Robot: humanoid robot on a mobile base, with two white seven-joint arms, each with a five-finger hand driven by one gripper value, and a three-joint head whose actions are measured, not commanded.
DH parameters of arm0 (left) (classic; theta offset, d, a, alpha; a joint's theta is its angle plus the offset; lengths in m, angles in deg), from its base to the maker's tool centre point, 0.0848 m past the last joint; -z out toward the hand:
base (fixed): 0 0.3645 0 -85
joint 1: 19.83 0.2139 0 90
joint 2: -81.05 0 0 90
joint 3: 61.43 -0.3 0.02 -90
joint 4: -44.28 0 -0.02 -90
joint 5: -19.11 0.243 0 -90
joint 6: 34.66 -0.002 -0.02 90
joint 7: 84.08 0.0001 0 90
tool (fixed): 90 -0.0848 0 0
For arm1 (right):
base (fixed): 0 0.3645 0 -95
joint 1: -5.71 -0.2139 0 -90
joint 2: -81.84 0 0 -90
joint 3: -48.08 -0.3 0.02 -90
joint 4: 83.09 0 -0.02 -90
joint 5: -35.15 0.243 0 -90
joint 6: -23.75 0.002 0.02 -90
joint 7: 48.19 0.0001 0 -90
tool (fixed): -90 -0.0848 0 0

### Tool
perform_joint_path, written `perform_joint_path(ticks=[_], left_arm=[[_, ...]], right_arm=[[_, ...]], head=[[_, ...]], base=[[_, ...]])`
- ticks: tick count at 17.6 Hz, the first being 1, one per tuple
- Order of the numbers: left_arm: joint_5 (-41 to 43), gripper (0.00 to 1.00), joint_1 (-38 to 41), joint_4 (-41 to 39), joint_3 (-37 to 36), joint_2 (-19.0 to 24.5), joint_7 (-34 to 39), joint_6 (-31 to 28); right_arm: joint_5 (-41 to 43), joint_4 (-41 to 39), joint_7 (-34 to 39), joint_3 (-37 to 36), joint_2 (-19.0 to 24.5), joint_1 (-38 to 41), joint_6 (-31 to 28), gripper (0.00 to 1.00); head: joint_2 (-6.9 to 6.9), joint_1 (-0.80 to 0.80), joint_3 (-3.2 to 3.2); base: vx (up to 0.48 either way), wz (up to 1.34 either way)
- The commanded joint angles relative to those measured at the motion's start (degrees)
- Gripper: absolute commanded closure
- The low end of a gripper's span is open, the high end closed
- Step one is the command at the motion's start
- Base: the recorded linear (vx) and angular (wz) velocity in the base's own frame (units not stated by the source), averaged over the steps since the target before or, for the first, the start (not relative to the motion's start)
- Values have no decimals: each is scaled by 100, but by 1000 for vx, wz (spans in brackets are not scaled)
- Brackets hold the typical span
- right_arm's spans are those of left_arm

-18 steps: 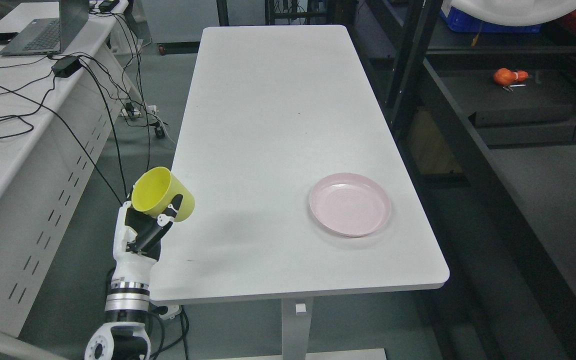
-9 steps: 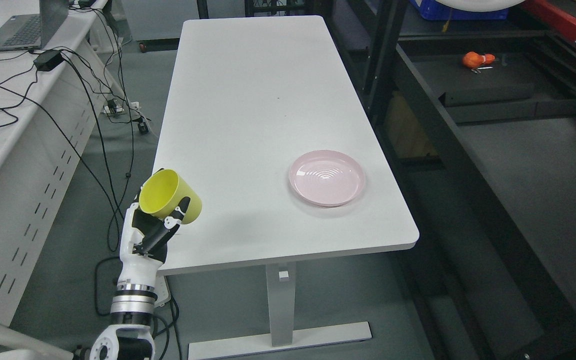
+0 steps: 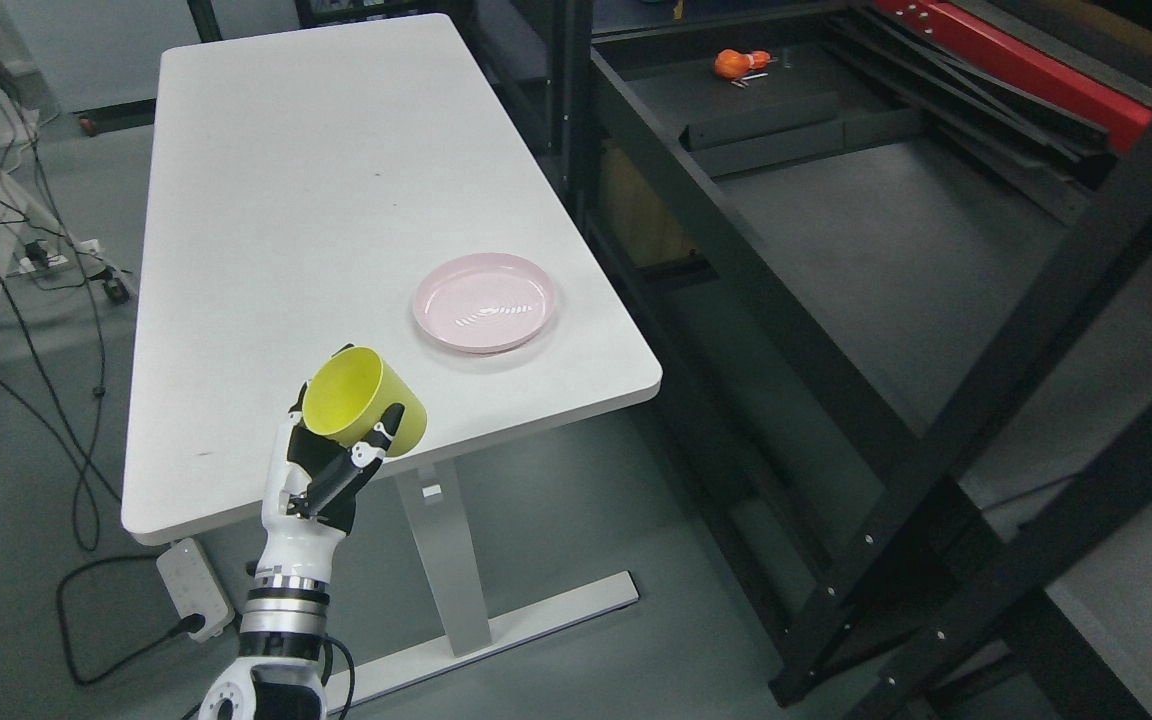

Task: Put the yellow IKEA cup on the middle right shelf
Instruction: 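Hold the cup in the left hand while turning toward the shelves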

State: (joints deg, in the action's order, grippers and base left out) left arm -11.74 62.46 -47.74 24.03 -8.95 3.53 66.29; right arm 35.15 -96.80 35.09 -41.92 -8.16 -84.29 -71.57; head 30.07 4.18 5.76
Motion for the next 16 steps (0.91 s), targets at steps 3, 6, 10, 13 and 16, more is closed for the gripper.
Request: perform_joint_path(ticks=[3, 6, 10, 13, 16], left_arm=[[0, 100, 51, -18, -494, 100, 11, 47], [9, 100, 51, -18, -609, 100, 11, 65], [9, 100, 60, -18, -705, 100, 2, 126], [9, 100, 86, -18, -714, 100, -7, 127], [9, 100, 200, -18, -863, 100, -7, 196]], right_arm=[[141, 0, 4, 97, -100, 79, -4, 1], [141, 0, 4, 97, -100, 79, -4, 1], [141, 0, 4, 97, -100, 79, -4, 1], [141, 0, 4, 97, -100, 79, -4, 1], [141, 0, 4, 97, -100, 79, -4, 1]], head=[[0, 0, 0], [0, 0, 0], [0, 0, 0], [0, 0, 0], [0, 0, 0]], base=[[-200, -515], [-216, -587], [-222, -710], [-214, -814], [-184, -861]])
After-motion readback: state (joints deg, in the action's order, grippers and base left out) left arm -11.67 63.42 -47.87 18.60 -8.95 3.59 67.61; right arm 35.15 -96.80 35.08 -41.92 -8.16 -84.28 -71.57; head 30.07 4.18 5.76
